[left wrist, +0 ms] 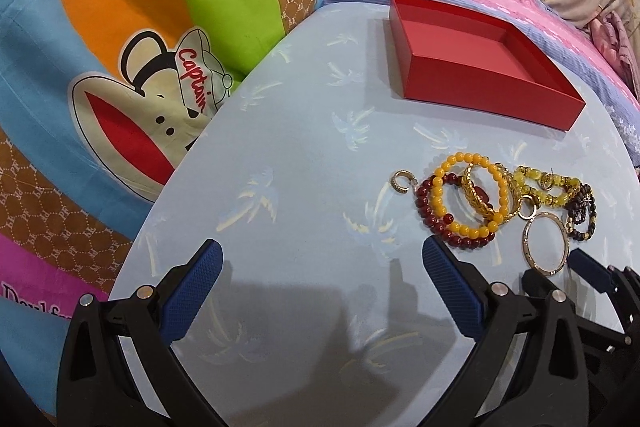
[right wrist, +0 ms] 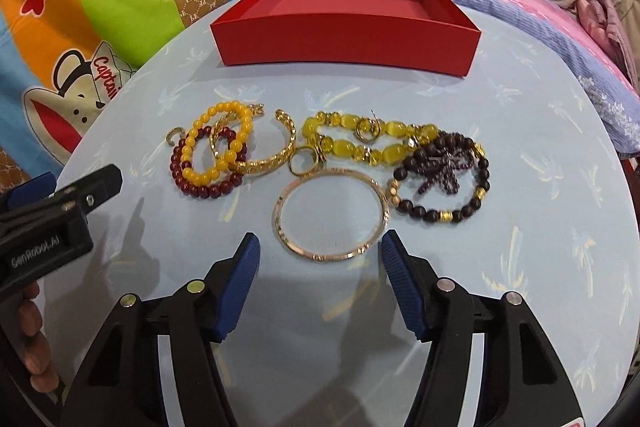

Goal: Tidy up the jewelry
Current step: 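Grasp the yellow amber bead bracelet with the left tool while the right tool grasps the thin gold bangle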

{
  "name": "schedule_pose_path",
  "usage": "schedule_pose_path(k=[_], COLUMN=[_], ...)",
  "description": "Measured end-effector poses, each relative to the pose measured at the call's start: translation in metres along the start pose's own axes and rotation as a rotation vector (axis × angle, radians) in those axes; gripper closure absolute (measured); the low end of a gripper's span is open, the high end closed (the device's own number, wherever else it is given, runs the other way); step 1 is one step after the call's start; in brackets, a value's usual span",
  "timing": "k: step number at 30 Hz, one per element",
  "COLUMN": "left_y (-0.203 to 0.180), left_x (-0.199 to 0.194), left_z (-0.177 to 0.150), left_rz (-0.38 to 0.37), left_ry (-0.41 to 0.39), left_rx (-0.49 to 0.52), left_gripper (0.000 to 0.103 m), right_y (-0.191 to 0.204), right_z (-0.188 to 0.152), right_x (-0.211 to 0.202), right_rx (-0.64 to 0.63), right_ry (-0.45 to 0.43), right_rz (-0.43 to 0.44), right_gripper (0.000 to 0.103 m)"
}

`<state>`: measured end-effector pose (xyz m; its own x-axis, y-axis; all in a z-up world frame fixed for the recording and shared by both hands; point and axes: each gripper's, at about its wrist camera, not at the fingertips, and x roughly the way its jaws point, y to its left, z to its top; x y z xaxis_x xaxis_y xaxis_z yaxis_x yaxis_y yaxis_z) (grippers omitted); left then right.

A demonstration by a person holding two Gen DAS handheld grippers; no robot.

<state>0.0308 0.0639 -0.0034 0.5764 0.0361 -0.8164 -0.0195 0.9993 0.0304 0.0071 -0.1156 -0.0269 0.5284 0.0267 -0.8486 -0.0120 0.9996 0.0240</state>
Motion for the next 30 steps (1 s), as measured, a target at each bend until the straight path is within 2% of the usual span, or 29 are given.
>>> schedule_pose_path(k=[2,8,9,10,11,15,17,20,22,24,27,30], left_y=[-0.003,-0.014,-0.017,-0.019,-0.021,-0.032,-0.036,-0.038,-0.037,-0.035,-0.031,-0.022], left_x=[0.001,0.004,0.004,0.005,0.005,0.007,0.007,0.009,0.011,0.012,0.015,0.017], left_z=[0.0,-0.001,-0.001,-0.001,-0.001,-0.001,0.0,0.001,0.002,0.003,0.005,0.009], left_rz=[-0.003,-0.023,-0.028,-0.034,-0.04,-0.054,-0.059,-0.056,-0.054,-0.051,-0.026,-0.026], left_ry=[0.004,0.011,0.012,0.014,0.015,0.022,0.021,0.021,0.026,0.029,0.029,0.033], left_rx=[0.009,0.037,0.042,0.046,0.048,0.069,0.076,0.077,0.07,0.063,0.054,0.024], left_gripper=[0.007,0.007,0.007,0.007,0.007,0.007,0.007,0.007,0.007,0.007,0.007,0.007], right_y=[0.001,-0.002,-0.003,-0.006,-0.008,-0.018,-0.021,-0.023,-0.02,-0.016,-0.013,-0.012], right_z=[0.003,0.006,0.005,0.004,0.005,0.003,0.003,0.005,0.008,0.011,0.015,0.021], right_x=[0.003,0.004,0.002,0.0,-0.001,-0.002,-0.005,-0.007,-0.007,-0.004,0.005,0.011], right_rx=[-0.008,-0.018,-0.016,-0.012,-0.006,0.03,0.043,0.052,0.048,0.043,0.036,0.035], right_ry=[-0.01,-0.028,-0.029,-0.023,-0.017,0.002,0.0,-0.011,-0.017,-0.017,-0.009,-0.017], right_rz=[-0.012,-0.017,-0.013,-0.007,-0.003,0.009,0.009,0.02,0.039,0.051,0.049,0.04], right_gripper=[0.042,0.054,0.069,0.093,0.098,0.098,0.094,0.077,0.062,0.056,0.053,0.046])
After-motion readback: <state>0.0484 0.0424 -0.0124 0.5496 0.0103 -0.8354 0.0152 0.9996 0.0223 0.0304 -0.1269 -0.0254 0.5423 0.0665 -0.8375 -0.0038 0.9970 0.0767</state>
